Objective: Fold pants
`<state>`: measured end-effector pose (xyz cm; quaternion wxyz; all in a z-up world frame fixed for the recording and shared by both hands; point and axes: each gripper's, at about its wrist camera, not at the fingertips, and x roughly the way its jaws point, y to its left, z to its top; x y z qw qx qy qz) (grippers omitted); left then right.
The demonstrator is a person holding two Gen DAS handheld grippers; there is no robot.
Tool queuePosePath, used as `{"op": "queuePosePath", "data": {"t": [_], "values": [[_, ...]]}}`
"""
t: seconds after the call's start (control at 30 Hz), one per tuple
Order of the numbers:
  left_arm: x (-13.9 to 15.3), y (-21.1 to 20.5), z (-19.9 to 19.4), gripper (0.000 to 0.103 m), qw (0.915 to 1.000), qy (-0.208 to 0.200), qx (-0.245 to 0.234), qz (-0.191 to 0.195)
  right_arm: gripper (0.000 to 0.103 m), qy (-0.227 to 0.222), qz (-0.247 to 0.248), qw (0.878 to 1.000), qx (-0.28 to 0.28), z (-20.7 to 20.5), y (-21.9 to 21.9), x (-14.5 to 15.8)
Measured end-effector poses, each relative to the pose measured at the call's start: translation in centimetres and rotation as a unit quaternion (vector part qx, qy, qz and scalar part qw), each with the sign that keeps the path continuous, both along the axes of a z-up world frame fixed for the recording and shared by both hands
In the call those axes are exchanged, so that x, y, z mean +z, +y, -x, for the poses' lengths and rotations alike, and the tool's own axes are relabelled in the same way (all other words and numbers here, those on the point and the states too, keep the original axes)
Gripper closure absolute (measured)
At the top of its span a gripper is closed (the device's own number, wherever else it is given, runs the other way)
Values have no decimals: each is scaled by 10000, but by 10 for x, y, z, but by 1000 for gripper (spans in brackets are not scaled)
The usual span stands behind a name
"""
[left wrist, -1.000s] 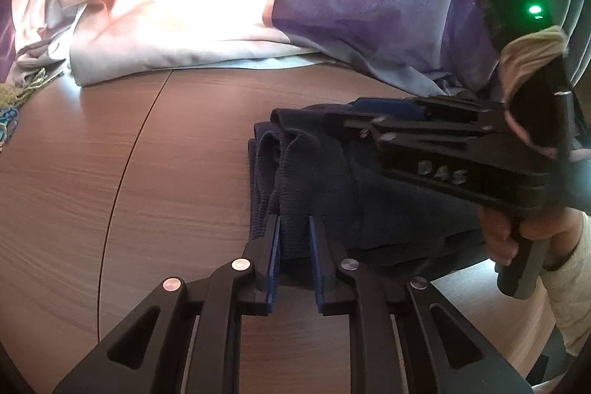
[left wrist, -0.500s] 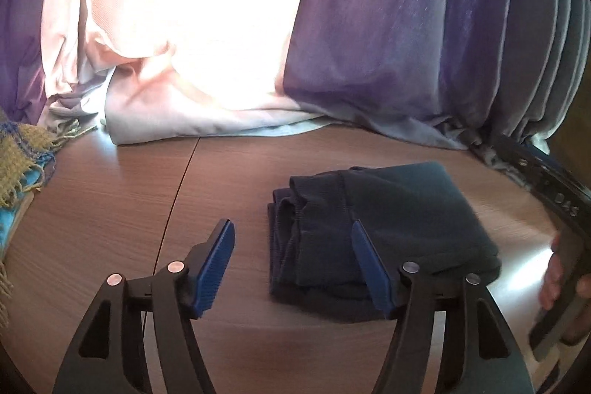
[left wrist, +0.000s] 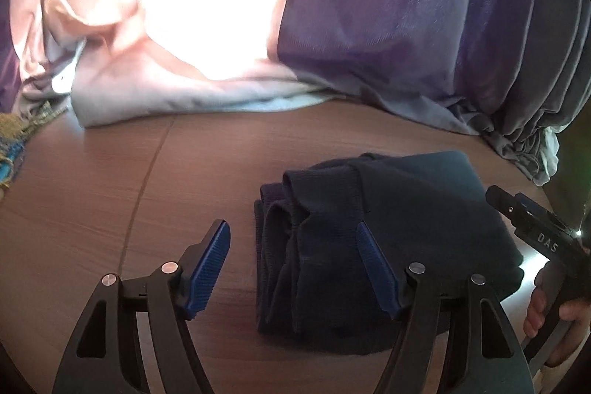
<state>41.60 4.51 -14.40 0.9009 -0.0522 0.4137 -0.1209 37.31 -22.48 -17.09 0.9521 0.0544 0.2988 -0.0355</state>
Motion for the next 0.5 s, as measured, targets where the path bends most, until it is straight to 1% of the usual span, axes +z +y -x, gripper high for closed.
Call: {"op": "queuePosePath", "data": {"t": [0.17, 0.3, 0.4, 0.5], "values": [[-16, 5, -9, 31, 9993, 269, 45, 248, 17, 239, -14, 9997, 36, -9, -3, -13], [-24, 4, -11, 32, 9991, 322, -54, 265, 17, 412, -277, 9987, -68, -11, -11, -25], [-31, 8, -16, 32, 9978, 440, -64, 492, 17, 516, -412, 9978, -40, -14, -12, -29], [-37, 11, -19, 33, 9960, 537, -82, 711, 17, 597, -347, 9976, -24, -17, -10, -32]]}}
